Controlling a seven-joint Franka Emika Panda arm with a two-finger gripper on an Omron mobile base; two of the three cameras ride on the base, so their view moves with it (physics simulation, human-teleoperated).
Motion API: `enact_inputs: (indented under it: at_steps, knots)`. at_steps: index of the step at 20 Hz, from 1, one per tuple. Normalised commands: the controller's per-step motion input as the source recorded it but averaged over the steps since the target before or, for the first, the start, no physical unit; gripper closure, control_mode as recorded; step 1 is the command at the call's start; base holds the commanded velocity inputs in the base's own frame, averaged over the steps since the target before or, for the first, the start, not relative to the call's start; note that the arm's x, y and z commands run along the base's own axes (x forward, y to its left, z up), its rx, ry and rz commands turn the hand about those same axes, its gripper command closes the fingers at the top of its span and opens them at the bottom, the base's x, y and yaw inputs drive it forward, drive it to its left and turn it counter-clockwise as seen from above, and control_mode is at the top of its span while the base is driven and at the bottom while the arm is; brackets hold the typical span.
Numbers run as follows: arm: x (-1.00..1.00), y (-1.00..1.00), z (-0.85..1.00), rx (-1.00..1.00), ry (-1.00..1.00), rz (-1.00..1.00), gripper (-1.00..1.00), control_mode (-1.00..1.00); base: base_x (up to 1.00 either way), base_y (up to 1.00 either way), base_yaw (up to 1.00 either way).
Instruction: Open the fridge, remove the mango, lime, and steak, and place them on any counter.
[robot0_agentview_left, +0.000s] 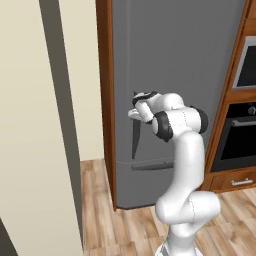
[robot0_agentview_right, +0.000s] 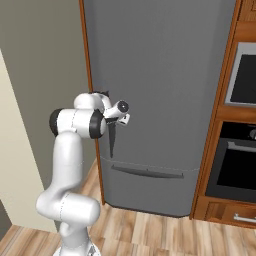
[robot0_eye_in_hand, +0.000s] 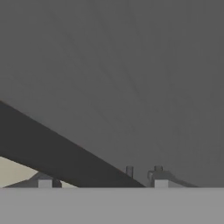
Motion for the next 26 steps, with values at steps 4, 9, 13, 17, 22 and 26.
enact_inputs:
  at_steps: [4, 9, 13, 17, 22, 26]
  knots:
    - [-0.04, 0.00, 0.00, 0.00, 0.00, 0.00, 1.00, -1.00, 0.00, 0.00, 0.00]
    - [-0.44, -0.02, 0.00, 0.00, 0.00, 0.00, 1.00, -1.00, 0.00, 0.00, 0.00]
    - [-0.67, -0.27, 0.00, 0.00, -0.02, 0.00, 1.00, -1.00, 0.00, 0.00, 0.00]
    - [-0.83, -0.53, 0.00, 0.00, -0.11, 0.02, 1.00, -1.00, 0.00, 0.00, 0.00]
    - [-0.97, -0.73, 0.00, 0.00, -0.21, 0.04, 1.00, -1.00, 0.00, 0.00, 0.00]
    - [-0.92, -0.79, 0.05, 0.00, -0.21, 0.05, 1.00, -1.00, 0.00, 0.00, 0.00]
